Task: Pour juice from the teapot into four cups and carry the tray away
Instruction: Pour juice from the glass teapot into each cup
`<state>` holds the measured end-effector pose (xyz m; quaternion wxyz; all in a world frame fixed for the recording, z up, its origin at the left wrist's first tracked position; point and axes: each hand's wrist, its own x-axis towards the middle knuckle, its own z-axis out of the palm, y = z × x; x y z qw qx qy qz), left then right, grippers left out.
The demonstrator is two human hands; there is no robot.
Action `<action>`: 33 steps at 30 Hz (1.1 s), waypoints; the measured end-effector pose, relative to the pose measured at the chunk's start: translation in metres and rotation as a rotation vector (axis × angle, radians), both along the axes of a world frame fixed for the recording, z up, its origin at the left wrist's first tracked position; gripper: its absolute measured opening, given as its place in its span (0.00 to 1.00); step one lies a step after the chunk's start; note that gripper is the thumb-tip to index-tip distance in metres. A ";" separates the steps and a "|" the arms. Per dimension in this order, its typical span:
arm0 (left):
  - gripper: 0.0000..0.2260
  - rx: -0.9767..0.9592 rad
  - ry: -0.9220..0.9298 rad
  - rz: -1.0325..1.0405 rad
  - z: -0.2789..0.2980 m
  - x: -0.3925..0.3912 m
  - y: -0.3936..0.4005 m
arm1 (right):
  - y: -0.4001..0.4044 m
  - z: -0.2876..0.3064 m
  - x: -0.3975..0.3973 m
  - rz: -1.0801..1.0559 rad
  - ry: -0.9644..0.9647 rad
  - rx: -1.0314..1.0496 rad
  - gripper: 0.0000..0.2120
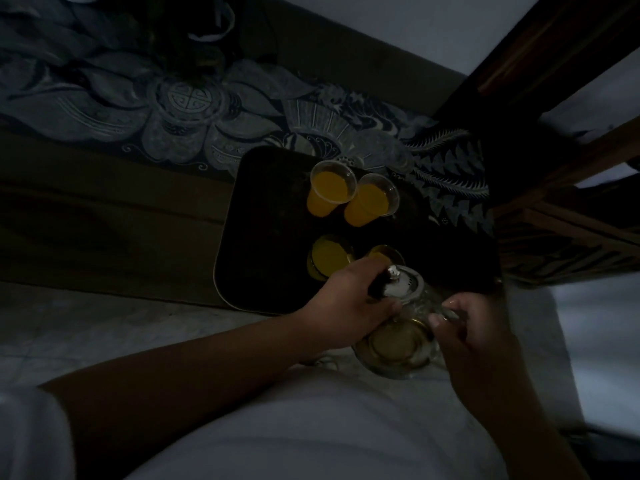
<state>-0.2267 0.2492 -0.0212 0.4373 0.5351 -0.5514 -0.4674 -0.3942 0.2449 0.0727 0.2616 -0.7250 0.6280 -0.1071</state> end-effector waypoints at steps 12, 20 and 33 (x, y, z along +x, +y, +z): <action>0.18 -0.051 -0.155 -0.093 0.017 -0.001 -0.001 | 0.014 -0.022 -0.021 -0.080 -0.092 -0.004 0.07; 0.29 -0.119 -0.317 -0.099 0.032 -0.003 -0.006 | 0.005 -0.013 -0.028 -0.085 -0.137 -0.024 0.17; 0.29 -0.210 -0.533 0.014 0.081 0.039 -0.004 | -0.016 -0.009 0.008 -0.090 -0.688 0.279 0.18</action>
